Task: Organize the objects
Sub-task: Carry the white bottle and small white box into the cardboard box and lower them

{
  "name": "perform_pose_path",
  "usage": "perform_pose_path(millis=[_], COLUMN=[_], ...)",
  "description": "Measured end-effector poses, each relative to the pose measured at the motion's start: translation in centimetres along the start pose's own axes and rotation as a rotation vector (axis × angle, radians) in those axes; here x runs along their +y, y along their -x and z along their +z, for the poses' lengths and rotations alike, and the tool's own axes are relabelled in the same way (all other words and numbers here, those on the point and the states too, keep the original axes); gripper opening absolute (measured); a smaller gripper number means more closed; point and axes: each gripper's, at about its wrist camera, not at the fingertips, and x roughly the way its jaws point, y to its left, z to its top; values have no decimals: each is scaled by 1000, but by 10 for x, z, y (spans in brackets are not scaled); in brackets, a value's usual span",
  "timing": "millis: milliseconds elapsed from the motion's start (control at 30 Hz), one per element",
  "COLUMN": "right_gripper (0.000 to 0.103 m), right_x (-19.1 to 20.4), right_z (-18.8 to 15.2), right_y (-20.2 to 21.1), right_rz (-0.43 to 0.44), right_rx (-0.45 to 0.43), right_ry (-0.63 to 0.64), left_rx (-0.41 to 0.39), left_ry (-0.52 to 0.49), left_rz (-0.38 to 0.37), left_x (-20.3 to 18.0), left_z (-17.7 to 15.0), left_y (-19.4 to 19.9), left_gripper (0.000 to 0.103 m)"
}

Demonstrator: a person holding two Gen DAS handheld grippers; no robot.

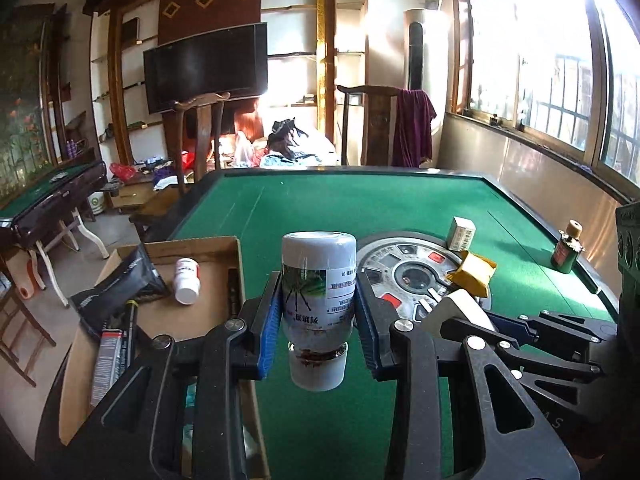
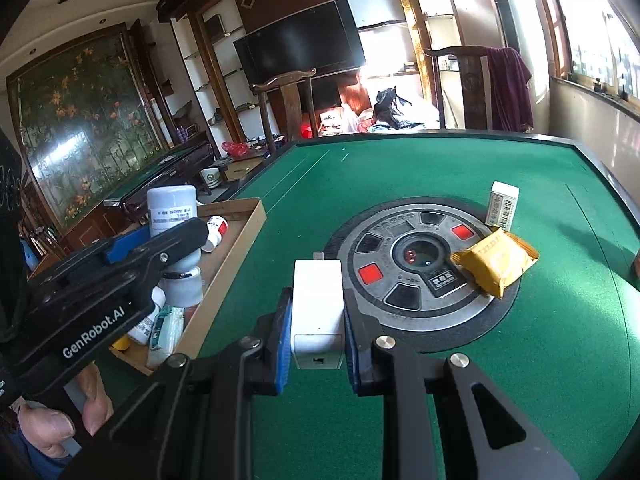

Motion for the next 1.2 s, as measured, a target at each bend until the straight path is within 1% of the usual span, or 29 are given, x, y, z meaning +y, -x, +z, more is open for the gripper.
perform_pose_path(millis=[100, 233, 367, 467, 600, 667, 967, 1200], right_gripper=[21, 21, 21, 21, 21, 21, 21, 21], right_x=[19, 53, 87, 106, 125, 133, 139, 141], right_z=[2, 7, 16, 22, 24, 22, 15, 12], right_y=[-10, -28, -47, -64, -85, -96, -126, -138], right_rz=[23, 58, 89, 103, 120, 120, 107, 83], right_rx=[10, 29, 44, 58, 83, 100, 141, 155], right_ry=[25, 71, 118, 146, 169, 184, 195, 224], left_rx=[-10, 9, 43, 54, 100, 128, 181, 185], left_ry=[23, 72, 138, 153, 183, 196, 220, 223], left_rz=[36, 67, 70, 116, 175, 193, 229, 247], left_x=[23, 57, 90, 106, 127, 135, 147, 150], left_z=[-3, -10, -18, -20, -28, -32, -37, -36], left_y=[7, 5, -1, -2, -10, -16, -31, -33], left_gripper=[34, 34, 34, 34, 34, 34, 34, 34])
